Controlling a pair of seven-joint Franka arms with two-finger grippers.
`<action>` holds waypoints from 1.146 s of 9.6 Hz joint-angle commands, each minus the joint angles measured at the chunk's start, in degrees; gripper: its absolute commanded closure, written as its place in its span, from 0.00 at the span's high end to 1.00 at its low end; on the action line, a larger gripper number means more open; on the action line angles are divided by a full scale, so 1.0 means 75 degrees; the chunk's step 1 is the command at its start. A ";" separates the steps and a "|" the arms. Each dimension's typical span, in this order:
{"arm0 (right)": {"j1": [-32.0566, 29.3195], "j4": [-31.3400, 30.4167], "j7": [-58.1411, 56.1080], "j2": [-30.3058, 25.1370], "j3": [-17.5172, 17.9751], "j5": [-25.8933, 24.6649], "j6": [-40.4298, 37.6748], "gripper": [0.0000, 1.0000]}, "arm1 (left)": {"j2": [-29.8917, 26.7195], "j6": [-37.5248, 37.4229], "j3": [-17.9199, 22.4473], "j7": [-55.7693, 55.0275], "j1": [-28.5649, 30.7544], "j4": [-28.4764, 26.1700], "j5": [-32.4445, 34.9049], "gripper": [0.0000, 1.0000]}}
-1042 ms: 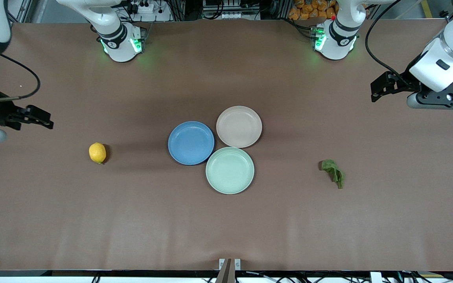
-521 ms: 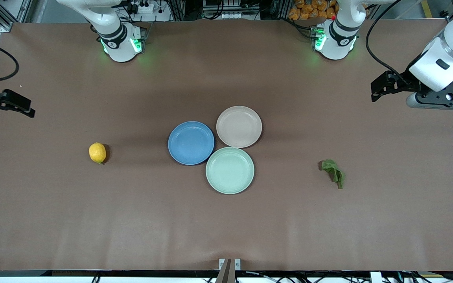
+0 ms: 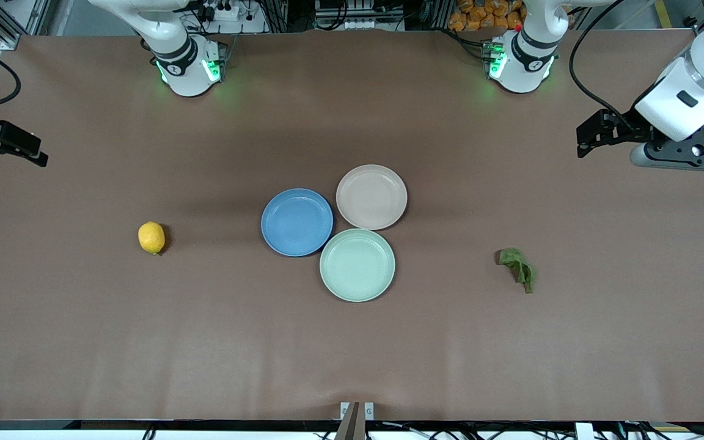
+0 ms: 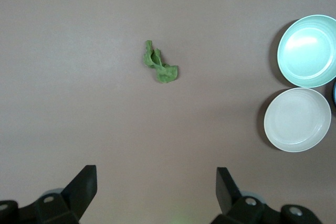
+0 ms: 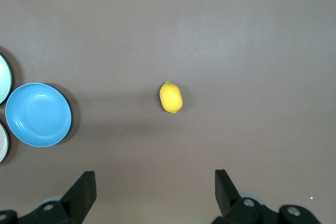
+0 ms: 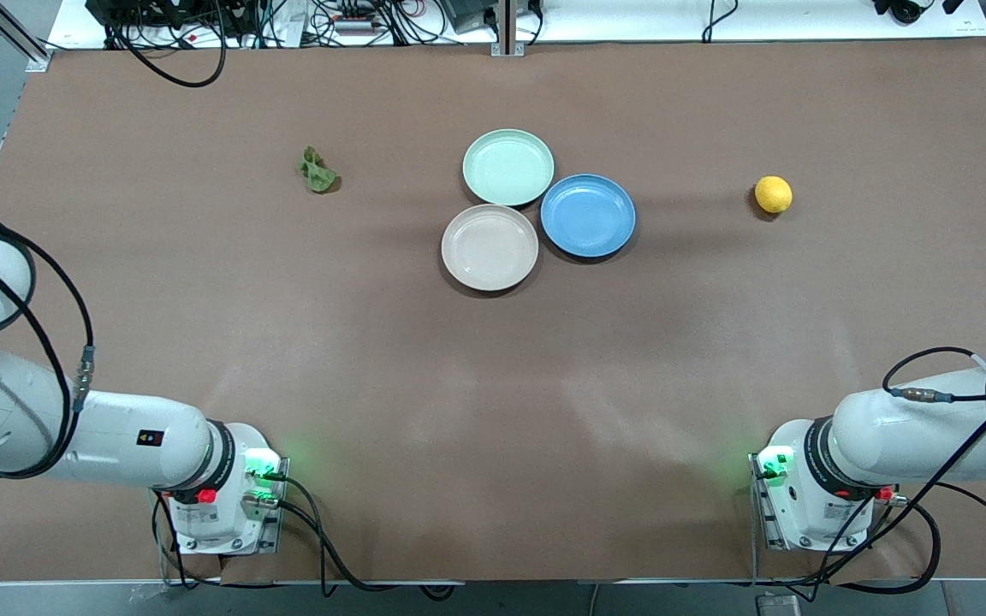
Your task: Pick lemon and lettuce from blue and beige plates
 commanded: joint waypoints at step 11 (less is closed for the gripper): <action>0.0547 -0.0093 0.0169 -0.0095 -0.0465 0.0066 0.0074 1.00 | -0.0314 -0.0195 0.0034 0.0233 0.0012 0.0084 0.0047 1.00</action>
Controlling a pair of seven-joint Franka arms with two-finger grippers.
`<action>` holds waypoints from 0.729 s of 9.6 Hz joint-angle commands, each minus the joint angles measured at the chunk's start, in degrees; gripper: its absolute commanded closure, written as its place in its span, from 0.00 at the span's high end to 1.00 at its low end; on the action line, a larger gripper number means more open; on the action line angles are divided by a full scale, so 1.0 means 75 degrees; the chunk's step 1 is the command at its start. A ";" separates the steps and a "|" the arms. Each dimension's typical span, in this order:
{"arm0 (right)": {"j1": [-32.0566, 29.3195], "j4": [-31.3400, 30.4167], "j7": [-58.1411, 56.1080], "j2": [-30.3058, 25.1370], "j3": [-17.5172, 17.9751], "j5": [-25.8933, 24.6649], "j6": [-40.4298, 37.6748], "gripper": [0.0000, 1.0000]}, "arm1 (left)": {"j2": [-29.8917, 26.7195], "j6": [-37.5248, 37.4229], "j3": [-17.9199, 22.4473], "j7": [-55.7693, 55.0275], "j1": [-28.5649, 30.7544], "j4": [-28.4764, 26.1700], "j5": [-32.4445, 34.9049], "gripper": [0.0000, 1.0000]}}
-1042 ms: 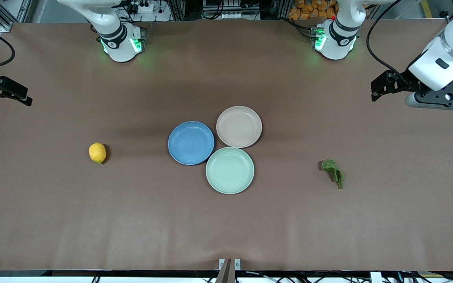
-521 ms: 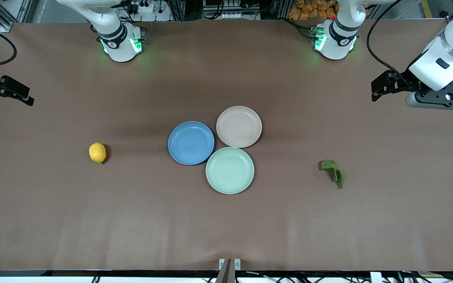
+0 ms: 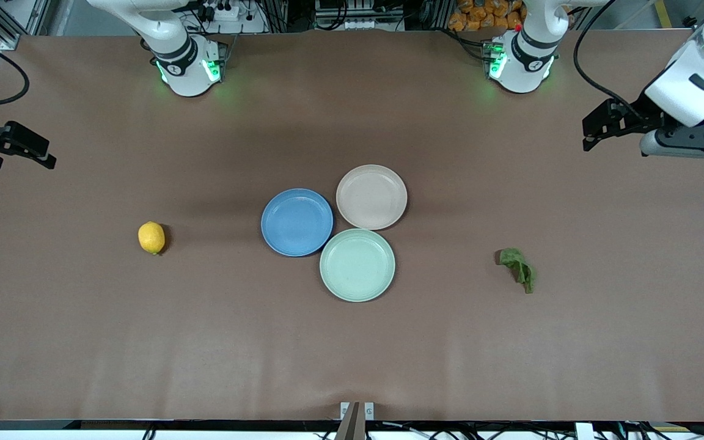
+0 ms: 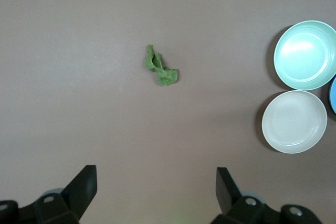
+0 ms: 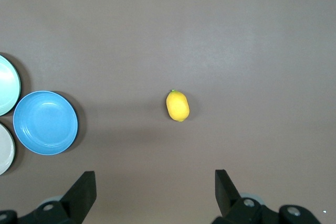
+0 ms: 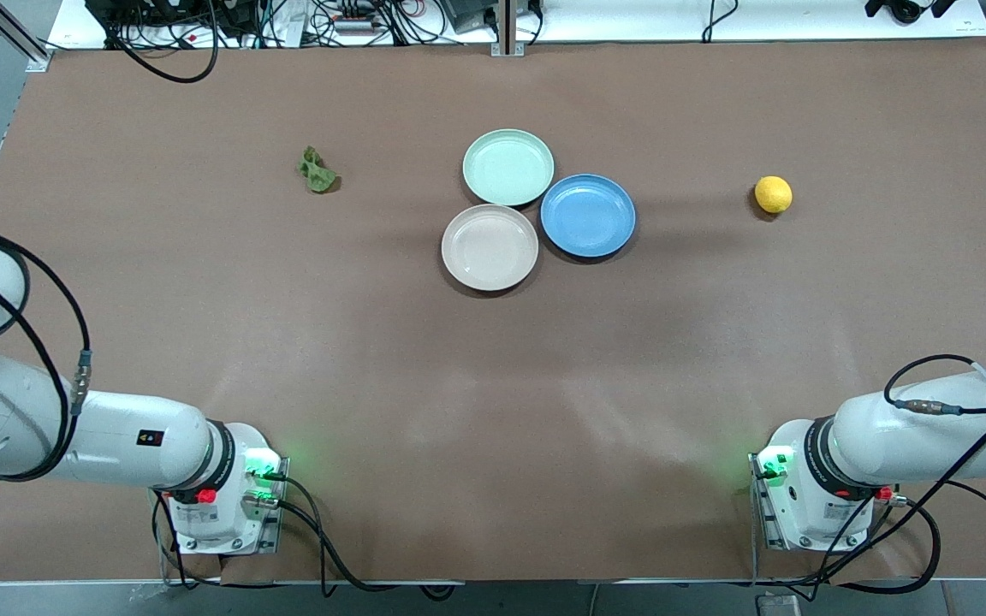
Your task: Pick lemon and lettuce from blue and beige plates
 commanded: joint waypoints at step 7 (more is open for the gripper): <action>0.0102 0.0720 0.0130 0.0383 -0.0032 -0.0132 -0.0616 1.00 | -0.0078 -0.0165 -0.0051 0.0242 0.0001 0.0079 0.0350 1.00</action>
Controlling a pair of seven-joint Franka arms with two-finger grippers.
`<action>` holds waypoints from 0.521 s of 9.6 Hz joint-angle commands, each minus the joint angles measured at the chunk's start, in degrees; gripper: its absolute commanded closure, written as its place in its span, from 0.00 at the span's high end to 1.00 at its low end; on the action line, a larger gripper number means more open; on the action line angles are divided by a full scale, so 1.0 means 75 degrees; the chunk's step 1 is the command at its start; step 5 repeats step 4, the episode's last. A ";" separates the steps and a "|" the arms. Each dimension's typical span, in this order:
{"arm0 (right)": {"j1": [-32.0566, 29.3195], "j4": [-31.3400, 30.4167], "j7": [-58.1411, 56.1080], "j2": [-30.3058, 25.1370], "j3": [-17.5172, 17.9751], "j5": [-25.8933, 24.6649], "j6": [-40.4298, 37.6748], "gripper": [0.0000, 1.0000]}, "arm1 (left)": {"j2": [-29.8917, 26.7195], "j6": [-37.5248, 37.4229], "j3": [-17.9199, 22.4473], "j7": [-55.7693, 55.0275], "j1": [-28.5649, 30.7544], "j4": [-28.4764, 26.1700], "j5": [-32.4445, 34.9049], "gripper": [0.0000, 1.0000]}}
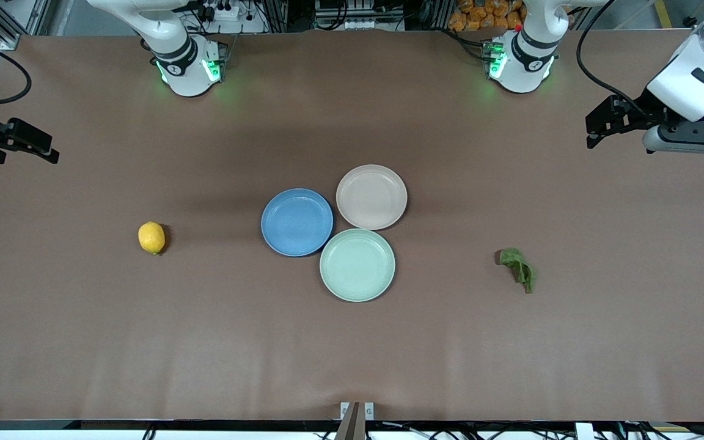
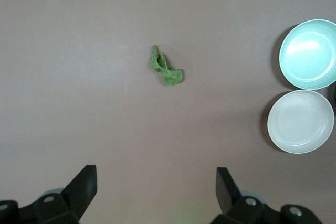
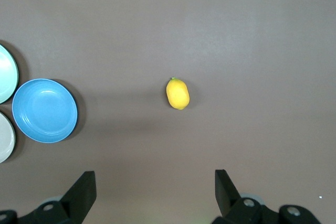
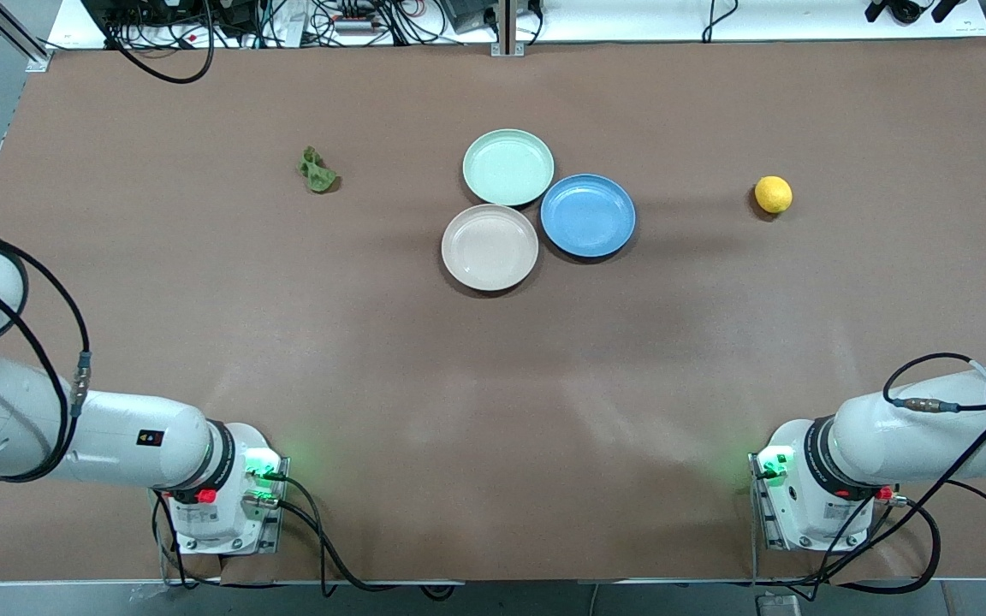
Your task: Pick lemon and lettuce from blue and beige plates
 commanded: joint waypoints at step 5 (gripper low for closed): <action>0.0125 0.0367 0.0116 0.0211 -0.0021 -0.0216 -0.0172 1.00 | -0.0060 -0.0146 -0.0024 0.0224 0.0001 0.0077 0.0178 1.00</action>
